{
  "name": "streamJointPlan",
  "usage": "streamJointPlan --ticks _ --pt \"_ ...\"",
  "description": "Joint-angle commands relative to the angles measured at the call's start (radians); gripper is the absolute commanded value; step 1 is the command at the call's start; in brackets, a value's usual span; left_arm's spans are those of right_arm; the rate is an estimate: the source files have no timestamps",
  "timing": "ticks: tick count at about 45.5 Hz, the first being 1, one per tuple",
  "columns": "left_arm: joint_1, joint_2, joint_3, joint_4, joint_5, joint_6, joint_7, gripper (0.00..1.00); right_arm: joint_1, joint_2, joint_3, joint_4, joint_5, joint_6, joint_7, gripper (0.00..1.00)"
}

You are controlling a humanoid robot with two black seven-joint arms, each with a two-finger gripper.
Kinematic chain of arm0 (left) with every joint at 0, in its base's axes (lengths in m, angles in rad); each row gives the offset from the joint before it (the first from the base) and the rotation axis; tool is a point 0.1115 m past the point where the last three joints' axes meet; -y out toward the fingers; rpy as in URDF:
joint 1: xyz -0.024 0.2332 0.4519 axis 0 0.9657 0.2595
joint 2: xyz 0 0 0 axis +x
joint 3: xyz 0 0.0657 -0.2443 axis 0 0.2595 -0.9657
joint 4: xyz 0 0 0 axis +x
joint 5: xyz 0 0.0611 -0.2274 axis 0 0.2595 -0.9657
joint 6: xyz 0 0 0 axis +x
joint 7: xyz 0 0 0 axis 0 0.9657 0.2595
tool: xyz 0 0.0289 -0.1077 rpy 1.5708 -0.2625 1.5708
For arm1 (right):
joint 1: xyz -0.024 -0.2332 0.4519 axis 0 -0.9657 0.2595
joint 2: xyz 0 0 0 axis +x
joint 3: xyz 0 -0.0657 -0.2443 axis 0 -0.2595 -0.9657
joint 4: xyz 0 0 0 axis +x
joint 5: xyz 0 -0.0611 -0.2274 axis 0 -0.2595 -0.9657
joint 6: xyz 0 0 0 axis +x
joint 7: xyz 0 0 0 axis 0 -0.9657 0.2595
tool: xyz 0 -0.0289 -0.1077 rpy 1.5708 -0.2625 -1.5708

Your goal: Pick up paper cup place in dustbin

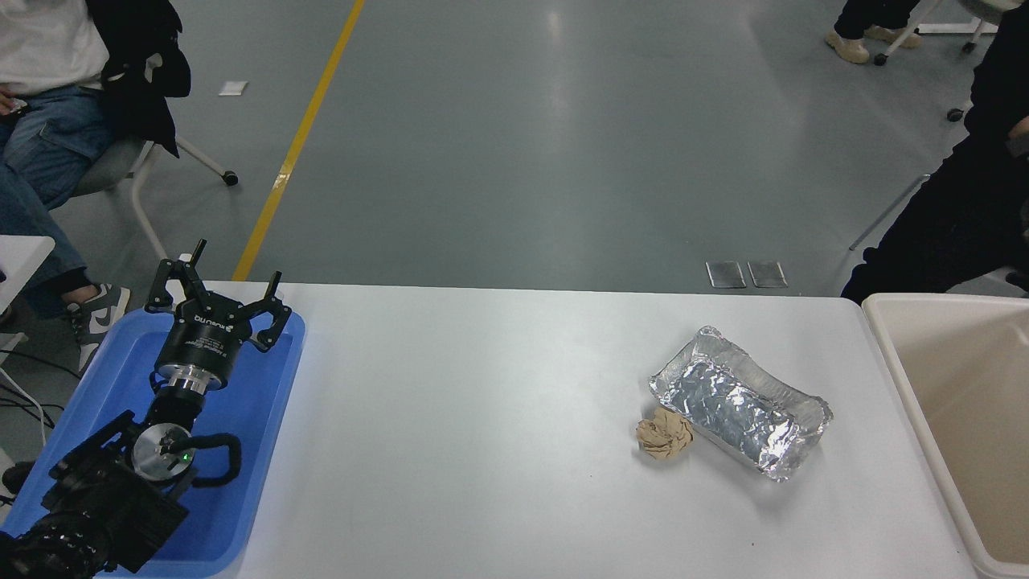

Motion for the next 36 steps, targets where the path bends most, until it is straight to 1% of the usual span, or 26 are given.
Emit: streamJointPlan --ticks 1,5,7,9,12,20,26,31,36 --pt "0.000 0.000 0.000 0.000 0.000 0.000 -0.001 1.00 0.002 -0.047 0.286 0.147 0.000 -0.001 0.145 1.00" --pt "0.000 0.000 0.000 0.000 0.000 0.000 -0.001 1.00 -0.044 -0.072 0.428 0.244 -0.002 -0.001 0.256 1.00" --pt "0.000 0.000 0.000 0.000 0.000 0.000 0.000 1.00 -0.067 -0.076 0.493 0.290 -0.014 -0.001 0.302 1.00" --pt "0.000 0.000 0.000 0.000 0.000 0.000 0.000 1.00 -0.093 -0.078 0.548 0.331 -0.020 -0.001 0.339 1.00" --pt "0.000 0.000 0.000 -0.001 0.000 0.000 -0.001 1.00 -0.129 -0.078 0.605 0.374 -0.025 -0.001 0.368 1.00" --pt "0.000 0.000 0.000 -0.001 0.000 0.000 0.000 1.00 -0.147 -0.084 0.634 0.408 -0.031 0.007 0.371 1.00" --pt "0.000 0.000 0.000 0.000 0.000 0.000 0.000 1.00 -0.149 -0.084 0.640 0.440 -0.113 0.007 0.371 1.00" --pt "0.000 0.000 0.000 0.000 -0.001 0.000 0.000 1.00 -0.164 -0.083 0.671 0.492 -0.150 0.004 0.371 1.00" --pt "0.000 0.000 0.000 0.000 0.000 0.000 0.000 1.00 -0.169 -0.081 0.641 0.488 -0.207 0.002 0.371 1.00"
